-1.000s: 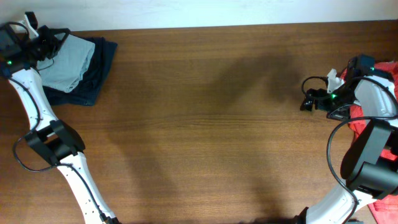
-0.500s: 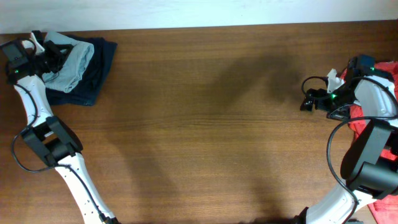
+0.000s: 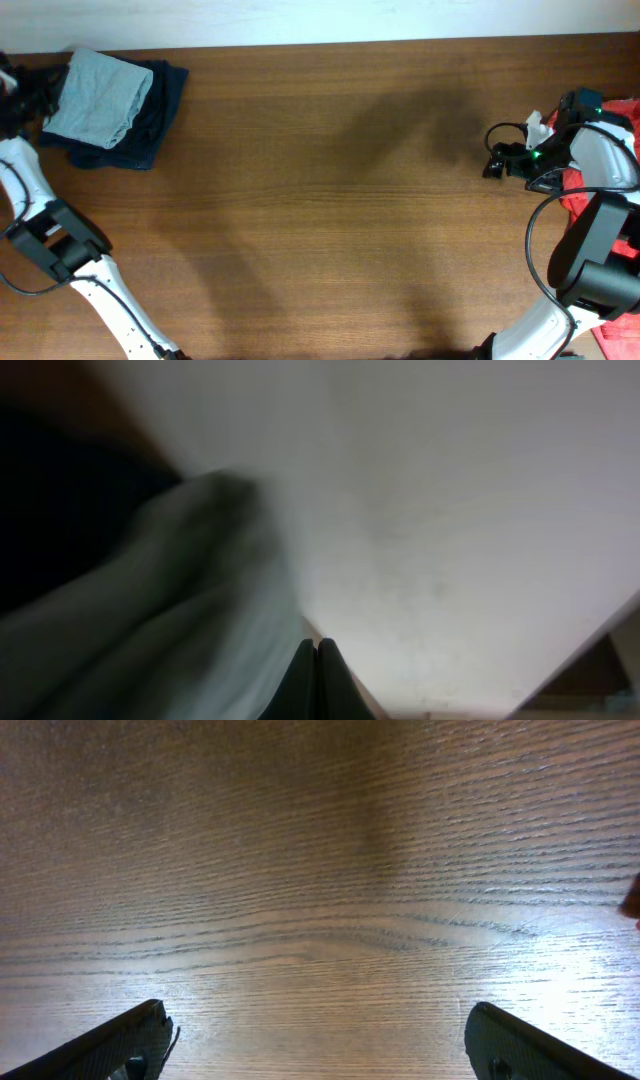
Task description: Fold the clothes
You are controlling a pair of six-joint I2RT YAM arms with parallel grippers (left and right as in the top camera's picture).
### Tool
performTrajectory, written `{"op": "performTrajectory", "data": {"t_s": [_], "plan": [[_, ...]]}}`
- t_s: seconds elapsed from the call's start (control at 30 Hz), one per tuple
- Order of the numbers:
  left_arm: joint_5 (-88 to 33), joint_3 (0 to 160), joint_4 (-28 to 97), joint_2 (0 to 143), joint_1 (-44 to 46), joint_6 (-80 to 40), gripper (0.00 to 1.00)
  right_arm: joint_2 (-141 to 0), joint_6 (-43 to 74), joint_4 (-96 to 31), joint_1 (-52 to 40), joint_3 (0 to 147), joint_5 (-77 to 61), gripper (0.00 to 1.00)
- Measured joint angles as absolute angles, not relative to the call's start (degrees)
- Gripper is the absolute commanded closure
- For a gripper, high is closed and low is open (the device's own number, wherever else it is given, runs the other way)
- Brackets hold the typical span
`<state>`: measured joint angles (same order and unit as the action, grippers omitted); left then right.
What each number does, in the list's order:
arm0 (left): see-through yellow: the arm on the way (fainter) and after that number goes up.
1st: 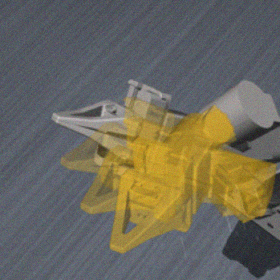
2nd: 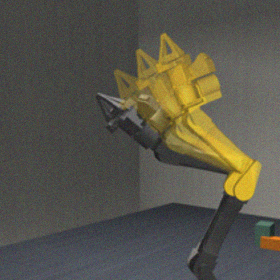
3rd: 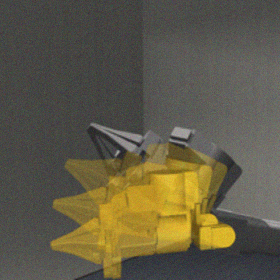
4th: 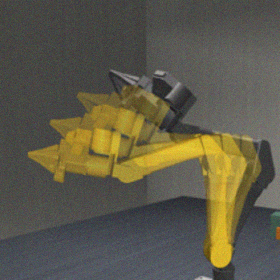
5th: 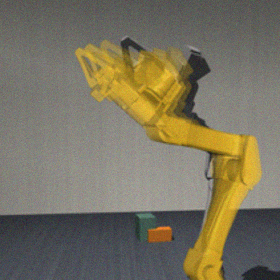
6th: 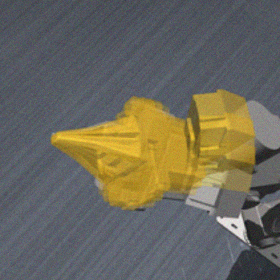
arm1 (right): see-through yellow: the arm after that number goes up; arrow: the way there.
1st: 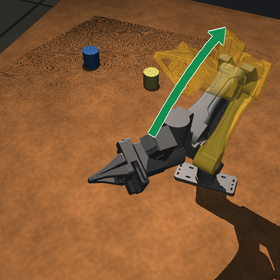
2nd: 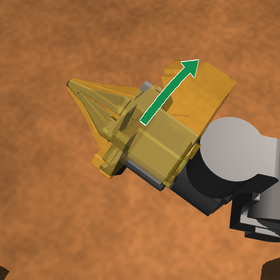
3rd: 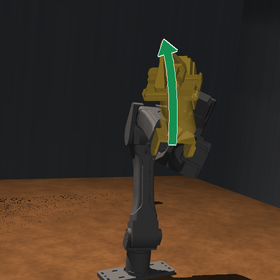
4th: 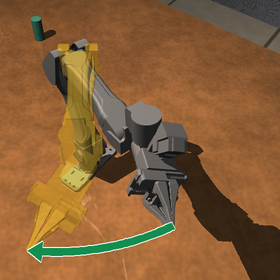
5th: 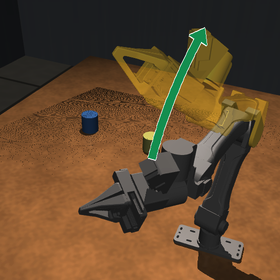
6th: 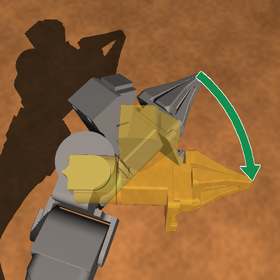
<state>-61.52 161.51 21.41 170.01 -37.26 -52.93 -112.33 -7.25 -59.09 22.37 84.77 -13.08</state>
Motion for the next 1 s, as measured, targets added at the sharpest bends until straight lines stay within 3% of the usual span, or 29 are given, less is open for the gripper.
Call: {"op": "performTrajectory", "data": {"t_s": [0.27, 0.73, 1.0], "plan": [[-53.4, 161.4, 39.3, 170.0, -37.1, -40.9, 1.00, -112.3, -7.2, -59.1, 22.4, 84.8, -13.1, 0.01], [-52.7, 164.4, 39.6, 168.3, -34.9, -34.3, 1.00, -112.3, -7.2, -59.1, 22.4, 84.8, -13.1, 0.01], [-53.1, 168.1, 38.3, 160.8, -28.5, -35.0, 1.00, -112.3, -7.2, -59.1, 22.4, 84.8, -13.1, 0.01]]}}
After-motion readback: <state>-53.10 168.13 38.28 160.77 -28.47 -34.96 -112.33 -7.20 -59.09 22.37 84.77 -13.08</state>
